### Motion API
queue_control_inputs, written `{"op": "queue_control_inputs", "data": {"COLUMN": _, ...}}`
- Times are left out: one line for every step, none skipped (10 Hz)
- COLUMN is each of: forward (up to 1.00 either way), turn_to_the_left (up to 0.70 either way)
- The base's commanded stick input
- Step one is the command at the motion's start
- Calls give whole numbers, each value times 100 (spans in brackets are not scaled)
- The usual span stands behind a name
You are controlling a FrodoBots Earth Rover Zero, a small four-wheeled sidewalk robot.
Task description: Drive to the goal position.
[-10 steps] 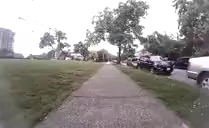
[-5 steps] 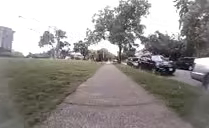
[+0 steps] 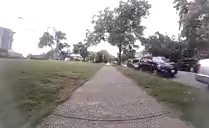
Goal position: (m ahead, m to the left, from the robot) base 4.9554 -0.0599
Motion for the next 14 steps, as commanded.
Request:
{"op": "queue_control_inputs", "data": {"forward": 70, "turn_to_the_left": 0}}
{"op": "queue_control_inputs", "data": {"forward": 70, "turn_to_the_left": 0}}
{"op": "queue_control_inputs", "data": {"forward": 70, "turn_to_the_left": 0}}
{"op": "queue_control_inputs", "data": {"forward": 70, "turn_to_the_left": 0}}
{"op": "queue_control_inputs", "data": {"forward": 70, "turn_to_the_left": 0}}
{"op": "queue_control_inputs", "data": {"forward": 70, "turn_to_the_left": 0}}
{"op": "queue_control_inputs", "data": {"forward": 70, "turn_to_the_left": 0}}
{"op": "queue_control_inputs", "data": {"forward": 70, "turn_to_the_left": 13}}
{"op": "queue_control_inputs", "data": {"forward": 70, "turn_to_the_left": 35}}
{"op": "queue_control_inputs", "data": {"forward": 70, "turn_to_the_left": 24}}
{"op": "queue_control_inputs", "data": {"forward": 70, "turn_to_the_left": 0}}
{"op": "queue_control_inputs", "data": {"forward": 70, "turn_to_the_left": 0}}
{"op": "queue_control_inputs", "data": {"forward": 70, "turn_to_the_left": 0}}
{"op": "queue_control_inputs", "data": {"forward": 70, "turn_to_the_left": 0}}
